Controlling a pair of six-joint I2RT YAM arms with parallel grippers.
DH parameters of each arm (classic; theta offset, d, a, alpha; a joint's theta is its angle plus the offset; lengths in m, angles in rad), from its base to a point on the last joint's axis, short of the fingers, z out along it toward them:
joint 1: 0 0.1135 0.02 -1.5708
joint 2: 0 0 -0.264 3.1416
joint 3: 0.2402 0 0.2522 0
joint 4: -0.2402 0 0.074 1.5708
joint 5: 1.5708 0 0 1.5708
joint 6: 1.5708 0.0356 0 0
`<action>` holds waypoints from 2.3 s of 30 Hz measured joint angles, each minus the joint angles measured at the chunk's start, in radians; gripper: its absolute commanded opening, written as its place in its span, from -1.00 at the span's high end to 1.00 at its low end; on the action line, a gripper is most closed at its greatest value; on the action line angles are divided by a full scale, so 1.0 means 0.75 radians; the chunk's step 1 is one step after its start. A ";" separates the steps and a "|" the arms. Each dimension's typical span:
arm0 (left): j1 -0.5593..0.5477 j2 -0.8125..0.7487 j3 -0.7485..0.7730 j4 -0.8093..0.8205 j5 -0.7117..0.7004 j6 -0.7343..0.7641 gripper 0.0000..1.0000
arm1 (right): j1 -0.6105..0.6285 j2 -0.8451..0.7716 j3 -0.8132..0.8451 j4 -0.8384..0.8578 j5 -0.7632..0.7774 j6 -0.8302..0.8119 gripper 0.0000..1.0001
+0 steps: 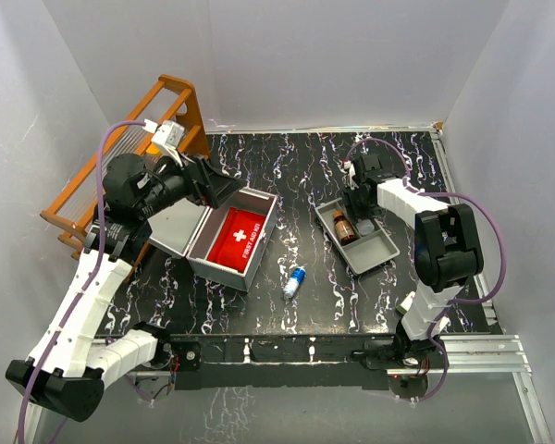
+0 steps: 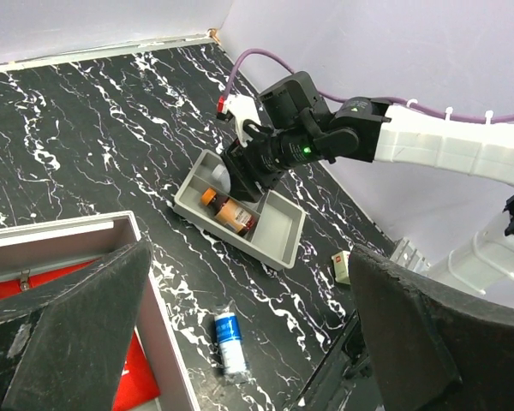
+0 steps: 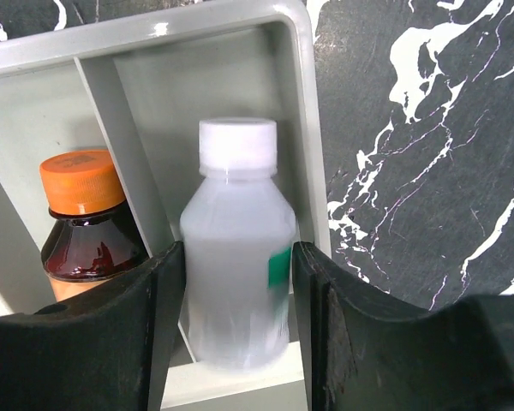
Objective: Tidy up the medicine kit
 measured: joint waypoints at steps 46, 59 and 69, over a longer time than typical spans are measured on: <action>0.000 -0.056 0.007 0.085 -0.051 -0.220 -0.97 | 0.596 -0.776 -0.772 0.322 -0.035 1.634 -0.09; 0.000 -0.108 -0.132 0.207 -0.006 -0.263 -0.97 | 0.685 -0.583 -0.774 0.453 -0.104 1.657 -0.03; 0.000 -0.113 -0.129 0.169 -0.040 -0.247 -0.97 | 0.716 -0.557 -0.774 0.476 -0.102 1.697 0.04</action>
